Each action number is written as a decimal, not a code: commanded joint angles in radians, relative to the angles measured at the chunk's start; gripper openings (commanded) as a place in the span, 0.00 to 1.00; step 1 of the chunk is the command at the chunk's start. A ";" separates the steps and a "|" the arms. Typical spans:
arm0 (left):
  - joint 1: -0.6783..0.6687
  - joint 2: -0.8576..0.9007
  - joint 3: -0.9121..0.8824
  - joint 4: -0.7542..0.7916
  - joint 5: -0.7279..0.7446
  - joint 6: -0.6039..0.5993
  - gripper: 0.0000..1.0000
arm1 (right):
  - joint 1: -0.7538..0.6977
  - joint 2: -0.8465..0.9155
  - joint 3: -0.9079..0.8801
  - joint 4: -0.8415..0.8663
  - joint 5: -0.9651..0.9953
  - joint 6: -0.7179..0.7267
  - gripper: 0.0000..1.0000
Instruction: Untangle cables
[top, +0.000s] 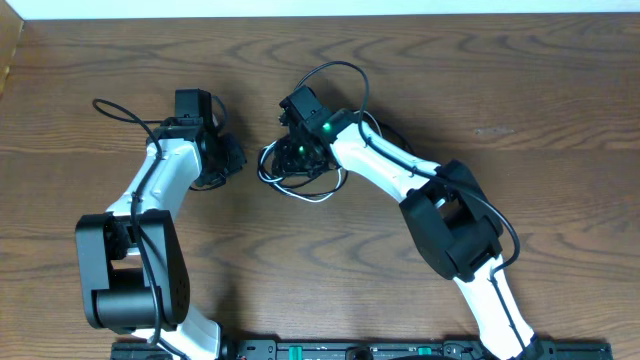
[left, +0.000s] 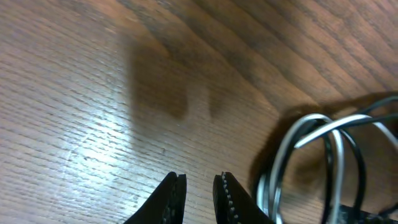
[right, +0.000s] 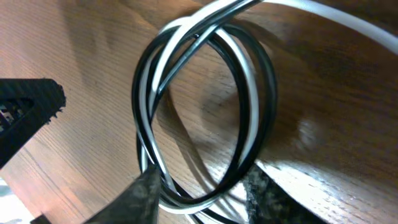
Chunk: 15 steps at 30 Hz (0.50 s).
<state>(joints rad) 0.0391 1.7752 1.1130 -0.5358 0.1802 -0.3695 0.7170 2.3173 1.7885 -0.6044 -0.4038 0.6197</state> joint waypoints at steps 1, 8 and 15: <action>0.003 0.009 -0.011 0.000 0.066 0.001 0.22 | 0.018 0.023 -0.005 0.002 0.036 0.042 0.31; 0.003 0.010 -0.013 -0.002 0.101 0.000 0.31 | 0.022 0.024 -0.005 0.002 0.048 0.042 0.22; 0.001 0.023 -0.028 0.003 0.100 -0.011 0.31 | 0.022 0.024 -0.005 0.003 0.061 0.050 0.26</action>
<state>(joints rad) 0.0387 1.7760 1.1011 -0.5346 0.2653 -0.3702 0.7326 2.3173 1.7885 -0.6044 -0.3584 0.6552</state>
